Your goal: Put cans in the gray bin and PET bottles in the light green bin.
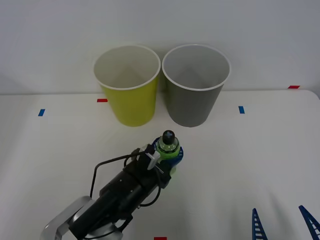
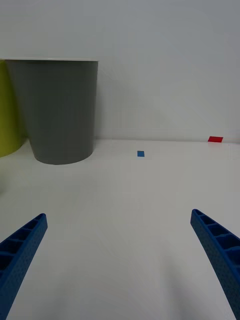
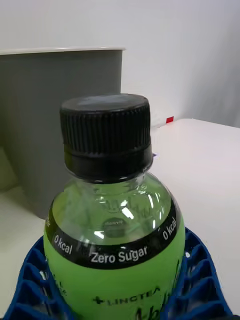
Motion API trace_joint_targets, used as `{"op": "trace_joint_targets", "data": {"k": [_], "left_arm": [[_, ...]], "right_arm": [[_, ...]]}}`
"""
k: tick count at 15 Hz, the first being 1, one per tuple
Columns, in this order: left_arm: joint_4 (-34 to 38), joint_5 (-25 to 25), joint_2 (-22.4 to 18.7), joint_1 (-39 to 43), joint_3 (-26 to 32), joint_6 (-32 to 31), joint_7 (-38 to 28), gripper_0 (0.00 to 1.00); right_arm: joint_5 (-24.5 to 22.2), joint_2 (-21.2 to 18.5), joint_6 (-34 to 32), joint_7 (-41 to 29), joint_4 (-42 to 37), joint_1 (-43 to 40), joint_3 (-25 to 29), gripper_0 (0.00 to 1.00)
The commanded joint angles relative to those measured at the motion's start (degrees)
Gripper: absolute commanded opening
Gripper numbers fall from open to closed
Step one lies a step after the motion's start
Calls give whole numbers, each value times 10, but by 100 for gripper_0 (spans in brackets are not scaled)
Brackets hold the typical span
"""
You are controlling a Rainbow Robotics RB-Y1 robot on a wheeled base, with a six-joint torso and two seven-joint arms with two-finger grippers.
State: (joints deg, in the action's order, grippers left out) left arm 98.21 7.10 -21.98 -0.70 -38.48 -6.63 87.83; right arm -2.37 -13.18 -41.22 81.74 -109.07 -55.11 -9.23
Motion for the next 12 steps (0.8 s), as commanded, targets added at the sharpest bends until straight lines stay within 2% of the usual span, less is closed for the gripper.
{"op": "trace_joint_targets", "data": {"k": [1,4,7,9,11,12], "left_arm": [[37,-5,2,1,13,79,4,3],[152,4,-18,3,32,246,3,3],[252,18,-29,3,59,374,-2,4],[315,58,-32,3,86,466,-1,3],[391,122,-31,3,141,581,2,3],[414,143,-26,3,166,618,5,4]], "right_arm": [[0,0,0,0,0,0,0,100],[0,0,0,0,0,0,0,100],[0,0,0,0,0,0,0,100],[0,0,0,0,0,0,0,100],[0,0,0,0,0,0,0,100],[0,0,0,0,0,0,0,100]]}}
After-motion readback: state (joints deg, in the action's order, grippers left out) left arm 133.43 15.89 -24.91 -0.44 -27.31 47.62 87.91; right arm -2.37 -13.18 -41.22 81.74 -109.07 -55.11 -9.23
